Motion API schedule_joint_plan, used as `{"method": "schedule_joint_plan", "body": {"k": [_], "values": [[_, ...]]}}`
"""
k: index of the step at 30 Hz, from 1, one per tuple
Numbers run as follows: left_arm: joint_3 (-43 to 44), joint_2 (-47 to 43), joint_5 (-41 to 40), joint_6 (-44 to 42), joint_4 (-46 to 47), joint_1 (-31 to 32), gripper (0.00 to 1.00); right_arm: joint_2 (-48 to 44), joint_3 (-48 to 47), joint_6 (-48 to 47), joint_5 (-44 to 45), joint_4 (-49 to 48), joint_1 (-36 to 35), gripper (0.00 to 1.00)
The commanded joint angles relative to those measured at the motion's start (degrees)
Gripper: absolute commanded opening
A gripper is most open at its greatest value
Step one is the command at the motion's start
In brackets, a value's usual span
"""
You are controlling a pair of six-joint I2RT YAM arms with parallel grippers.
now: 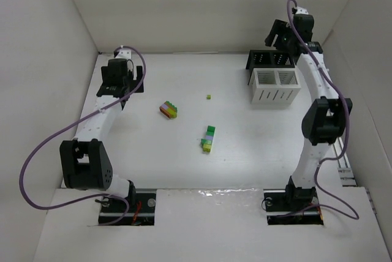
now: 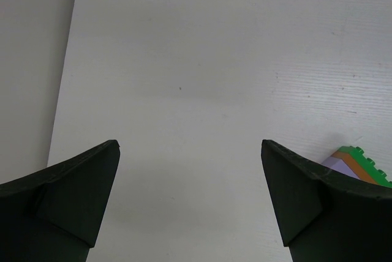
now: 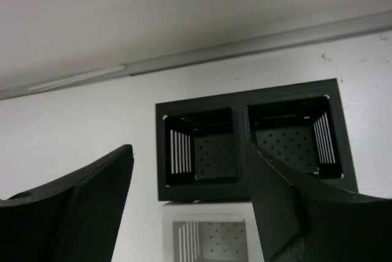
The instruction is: Sort the legos into containers by color
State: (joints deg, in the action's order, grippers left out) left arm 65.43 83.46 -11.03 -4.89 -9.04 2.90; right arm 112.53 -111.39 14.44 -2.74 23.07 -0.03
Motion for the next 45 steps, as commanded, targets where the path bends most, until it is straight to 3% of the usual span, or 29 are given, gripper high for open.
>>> {"method": "schedule_joint_plan", "body": {"k": [1, 16, 23, 32, 35, 39, 45], "values": [[-1.0, -3.1, -1.9, 0.3, 2.5, 0.1, 1.0, 5.2, -4.7, 1.8, 2.2, 6.3, 0.9, 0.77], [-1.4, -1.4, -2.0, 0.9, 3.1, 0.1, 1.0, 12.6, -9.4, -6.4, 3.7, 3.1, 0.9, 0.73], [-0.8, -0.2, -2.5, 0.9, 3.1, 0.1, 1.0, 17.2, -14.4, -8.5, 3.1, 7.4, 0.9, 0.67], [-0.8, 0.3, -3.0, 0.9, 3.1, 0.1, 1.0, 21.5, -18.6, -10.5, 3.6, 9.9, 0.9, 0.67], [-0.2, 0.9, -3.6, 0.9, 3.1, 0.1, 1.0, 22.7, -19.4, -10.5, 4.1, 10.7, 0.9, 0.61], [0.3, 2.1, -3.6, 0.9, 3.6, 0.1, 1.0, 22.7, -18.7, -11.0, 6.0, 10.7, 0.9, 0.46], [1.5, 3.6, -3.6, 0.9, 3.6, 0.1, 1.0, 20.3, -16.0, -11.0, 7.2, 10.7, 0.9, 0.11]]}}
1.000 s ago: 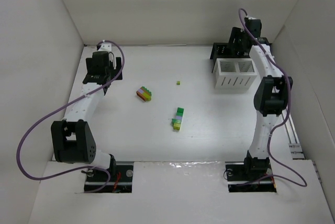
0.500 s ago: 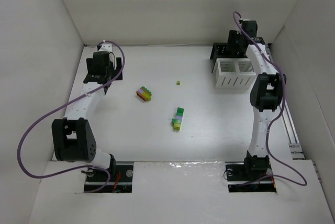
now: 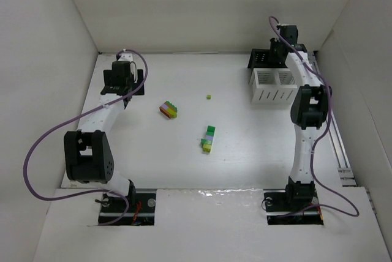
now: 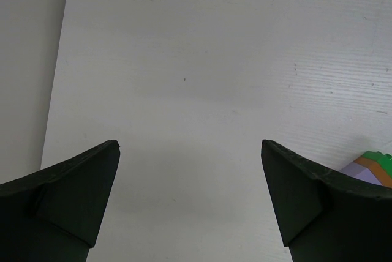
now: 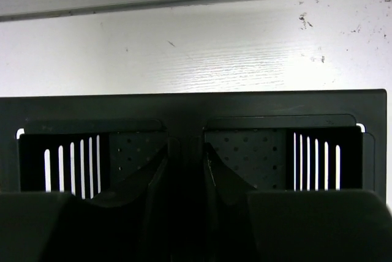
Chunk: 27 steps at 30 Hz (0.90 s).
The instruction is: Sort the legos into containers by color
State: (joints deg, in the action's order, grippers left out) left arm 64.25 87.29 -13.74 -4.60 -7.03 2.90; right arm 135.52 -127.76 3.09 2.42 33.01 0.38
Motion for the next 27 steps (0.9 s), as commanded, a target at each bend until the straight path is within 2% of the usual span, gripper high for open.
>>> {"method": "schedule_joint_plan", "body": {"k": [1, 9, 17, 27], "values": [[3.3, 0.3, -0.9, 0.6, 1.6, 0.1, 1.0, -2.7, 1.7, 0.3, 2.1, 1.3, 0.5, 0.08], [3.3, 0.9, -1.4, 1.2, 1.6, 0.1, 1.0, -9.8, 11.4, 1.5, 1.0, 0.0, 0.5, 0.0], [3.9, 1.4, -1.4, 1.7, 1.6, 0.1, 1.0, -13.9, 18.4, 1.5, -0.9, -0.5, 0.5, 0.0], [3.9, 1.9, -0.9, 2.2, 1.6, 0.1, 1.0, -18.7, 26.4, -5.1, -3.3, -0.3, 0.5, 0.0]]}}
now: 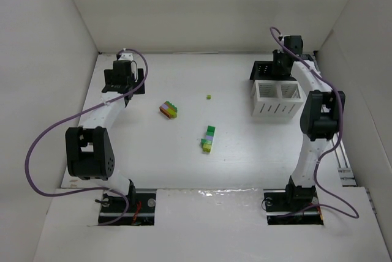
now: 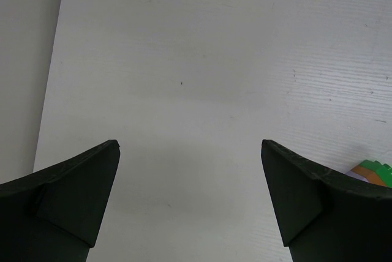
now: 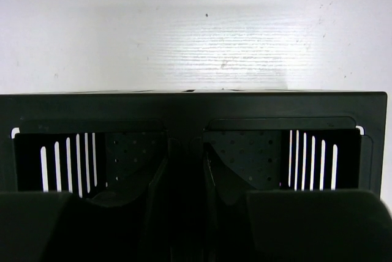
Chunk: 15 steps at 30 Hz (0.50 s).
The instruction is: Sort the legos into containers by color
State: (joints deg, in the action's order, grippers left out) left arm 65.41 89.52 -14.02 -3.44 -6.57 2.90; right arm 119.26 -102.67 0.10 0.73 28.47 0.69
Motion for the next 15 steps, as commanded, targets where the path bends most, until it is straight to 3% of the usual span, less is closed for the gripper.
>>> {"method": "schedule_joint_plan", "body": {"k": [1, 7, 9, 10, 11, 15], "values": [[2.7, -0.3, -0.6, 1.1, 1.1, 0.1, 1.0, -2.5, 2.0, -2.1, -1.6, 4.2, 0.2, 0.0], [2.7, -0.8, 0.0, 1.1, 1.1, 0.1, 1.0, -5.1, 5.6, -1.4, -1.6, 3.6, 0.2, 0.0], [2.2, -0.8, 0.0, 1.1, 1.1, 0.1, 1.0, -5.1, 5.6, -1.4, -3.2, 4.4, 0.2, 0.11], [2.2, -0.8, 0.5, 1.1, 1.1, 0.1, 1.0, -5.6, 5.6, -1.4, -3.2, 5.0, 0.2, 0.29], [2.2, -0.8, 0.5, 1.1, 1.1, 0.1, 1.0, -5.6, 5.6, -0.9, -3.9, 5.0, 0.2, 0.36], [2.2, -0.8, 0.5, 0.5, 1.1, 0.1, 1.0, -7.6, 6.2, -0.2, -3.9, 3.5, 0.2, 0.51]]}}
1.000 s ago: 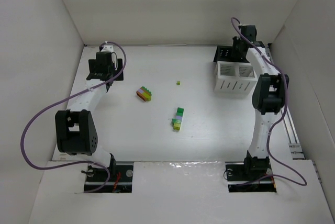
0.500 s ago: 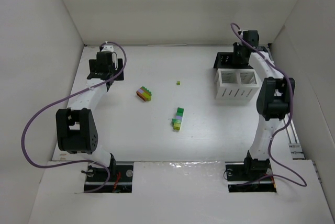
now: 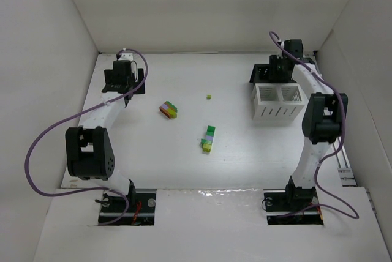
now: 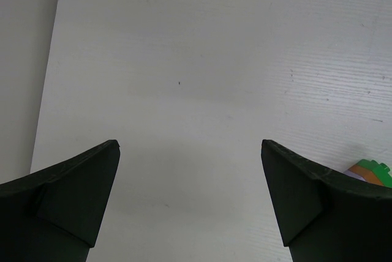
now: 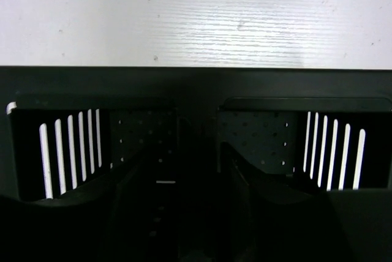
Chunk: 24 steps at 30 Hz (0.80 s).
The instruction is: Sort the legos into containers by color
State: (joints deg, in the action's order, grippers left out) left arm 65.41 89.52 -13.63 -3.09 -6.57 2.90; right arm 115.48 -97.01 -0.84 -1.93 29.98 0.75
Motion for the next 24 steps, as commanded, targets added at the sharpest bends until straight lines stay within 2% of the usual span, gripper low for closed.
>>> {"method": "schedule_joint_plan", "body": {"k": [1, 3, 11, 17, 19, 20, 21, 24], "values": [[2.2, -0.8, 0.1, 0.2, 1.1, 0.1, 1.0, -3.9, -0.5, 0.8, -1.8, 2.0, 0.1, 0.52], [2.2, -0.8, 0.1, 0.2, 1.1, 0.1, 1.0, -3.9, -1.9, 2.2, -1.8, 2.8, 0.1, 0.55], [2.2, -0.8, 0.7, 0.2, 1.6, 0.1, 1.0, -7.4, -3.5, 3.4, -1.8, 1.6, -0.4, 0.55], [2.2, -0.8, 1.2, 0.7, 1.6, 0.1, 1.0, -16.2, 0.1, 2.8, -0.5, -2.9, -0.4, 0.55], [2.2, -0.8, 0.4, 0.7, 1.6, 0.1, 1.0, -21.5, 4.1, 0.0, -4.1, -4.9, -0.4, 0.52], [2.2, -1.4, 0.4, 0.7, 1.6, 0.1, 1.0, -23.2, 5.6, -1.8, -6.8, -6.8, -0.4, 0.48], [2.2, -1.4, 2.8, 0.0, 1.6, 0.1, 1.0, -24.4, 6.6, -3.7, -13.3, -6.9, -0.4, 0.45], [1.0, -3.0, 9.1, -2.5, 2.2, 0.1, 1.0, -24.7, 6.4, -12.4, -23.9, -2.4, -1.6, 0.39]]}}
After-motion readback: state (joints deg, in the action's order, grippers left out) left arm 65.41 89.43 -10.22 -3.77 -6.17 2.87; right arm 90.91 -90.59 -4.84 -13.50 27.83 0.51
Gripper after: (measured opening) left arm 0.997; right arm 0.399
